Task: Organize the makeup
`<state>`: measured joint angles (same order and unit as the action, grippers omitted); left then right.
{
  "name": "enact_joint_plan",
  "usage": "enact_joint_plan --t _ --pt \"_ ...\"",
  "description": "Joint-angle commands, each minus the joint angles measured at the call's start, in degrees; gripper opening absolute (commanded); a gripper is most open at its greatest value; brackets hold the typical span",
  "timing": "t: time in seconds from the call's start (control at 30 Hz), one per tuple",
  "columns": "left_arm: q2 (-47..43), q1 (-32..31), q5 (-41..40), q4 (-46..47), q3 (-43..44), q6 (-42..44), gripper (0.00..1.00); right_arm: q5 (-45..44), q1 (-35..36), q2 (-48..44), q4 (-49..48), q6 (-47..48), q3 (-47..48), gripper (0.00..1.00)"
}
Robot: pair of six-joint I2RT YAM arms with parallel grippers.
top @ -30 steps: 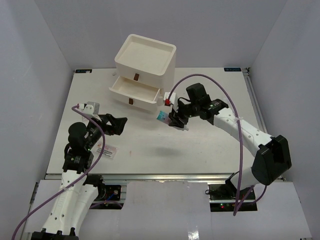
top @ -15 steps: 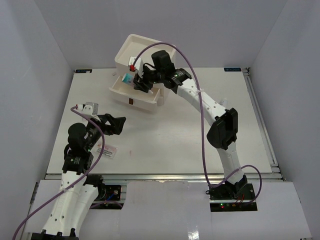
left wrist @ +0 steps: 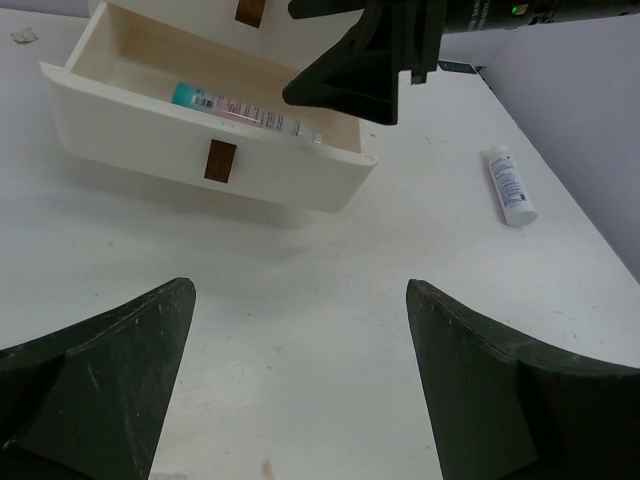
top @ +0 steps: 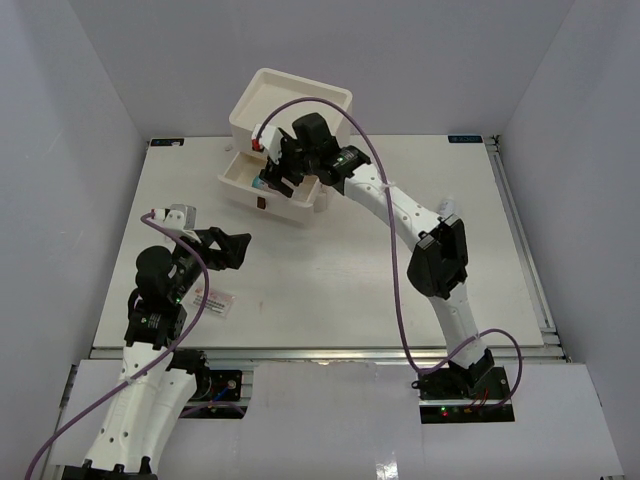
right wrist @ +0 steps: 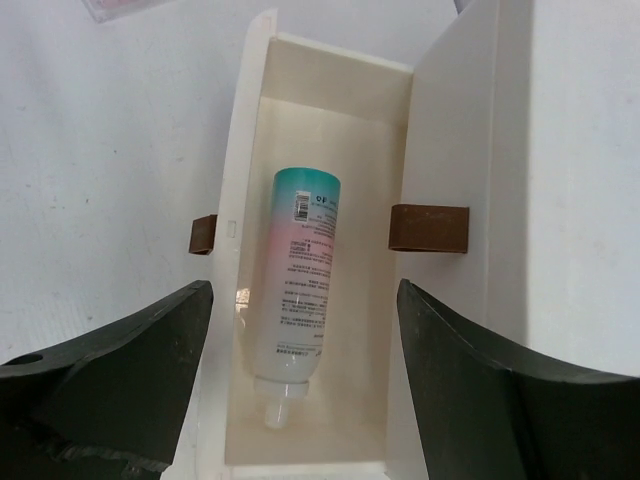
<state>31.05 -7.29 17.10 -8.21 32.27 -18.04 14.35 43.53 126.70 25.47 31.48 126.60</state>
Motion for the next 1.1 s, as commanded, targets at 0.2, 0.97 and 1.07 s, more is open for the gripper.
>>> enact_joint_plan --t 0.2,0.97,1.07 --pt "-1.5 0.1 0.5 0.1 0.4 0.2 0.98 17.7 -5.7 -25.2 1.4 -5.0 -19.7 0.79" --pt "-1.8 0.1 3.8 1.4 0.1 -0.4 0.98 -22.7 -44.1 -35.8 -8.7 -43.9 -59.6 0.92" --pt "-1.8 0.1 3.8 1.3 0.1 -0.3 0.98 -25.2 -44.6 -32.0 -8.8 -43.5 -58.0 0.92"
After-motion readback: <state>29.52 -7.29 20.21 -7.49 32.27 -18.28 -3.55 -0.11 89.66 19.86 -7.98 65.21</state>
